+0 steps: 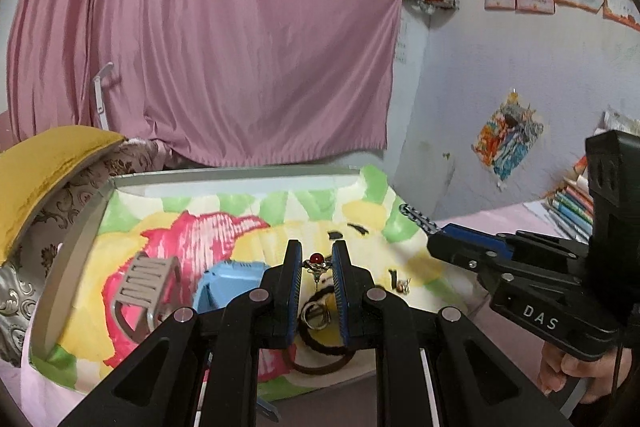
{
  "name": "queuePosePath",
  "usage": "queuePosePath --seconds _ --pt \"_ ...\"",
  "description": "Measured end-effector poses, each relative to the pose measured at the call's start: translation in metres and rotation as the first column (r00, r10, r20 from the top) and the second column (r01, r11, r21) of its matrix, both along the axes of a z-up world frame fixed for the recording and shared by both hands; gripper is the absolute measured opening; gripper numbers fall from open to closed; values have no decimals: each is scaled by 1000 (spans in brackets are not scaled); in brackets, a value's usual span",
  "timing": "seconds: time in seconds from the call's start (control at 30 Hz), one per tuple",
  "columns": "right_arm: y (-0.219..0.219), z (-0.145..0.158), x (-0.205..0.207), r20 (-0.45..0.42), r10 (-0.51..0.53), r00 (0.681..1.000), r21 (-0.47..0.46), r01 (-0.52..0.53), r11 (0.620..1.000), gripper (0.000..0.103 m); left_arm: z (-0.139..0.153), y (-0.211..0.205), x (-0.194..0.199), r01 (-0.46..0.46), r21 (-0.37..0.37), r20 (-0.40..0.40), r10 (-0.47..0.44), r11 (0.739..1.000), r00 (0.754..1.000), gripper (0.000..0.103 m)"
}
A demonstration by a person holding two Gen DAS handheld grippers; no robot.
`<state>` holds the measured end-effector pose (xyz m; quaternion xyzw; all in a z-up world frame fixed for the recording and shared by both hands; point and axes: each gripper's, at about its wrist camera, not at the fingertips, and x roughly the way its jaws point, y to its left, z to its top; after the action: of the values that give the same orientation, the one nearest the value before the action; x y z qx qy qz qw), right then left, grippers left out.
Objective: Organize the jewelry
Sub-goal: 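Lift both held items over the tray and lower them inside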
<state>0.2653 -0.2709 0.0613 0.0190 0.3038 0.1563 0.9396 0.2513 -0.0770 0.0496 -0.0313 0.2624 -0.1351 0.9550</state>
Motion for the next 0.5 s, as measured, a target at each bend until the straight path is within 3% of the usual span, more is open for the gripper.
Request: queuePosePath --seconds 0.5 --pt "3 -23 14 -111 26 993 -2 -27 1000 13 -15 -1 14 32 1 -135 -32 999 990 14"
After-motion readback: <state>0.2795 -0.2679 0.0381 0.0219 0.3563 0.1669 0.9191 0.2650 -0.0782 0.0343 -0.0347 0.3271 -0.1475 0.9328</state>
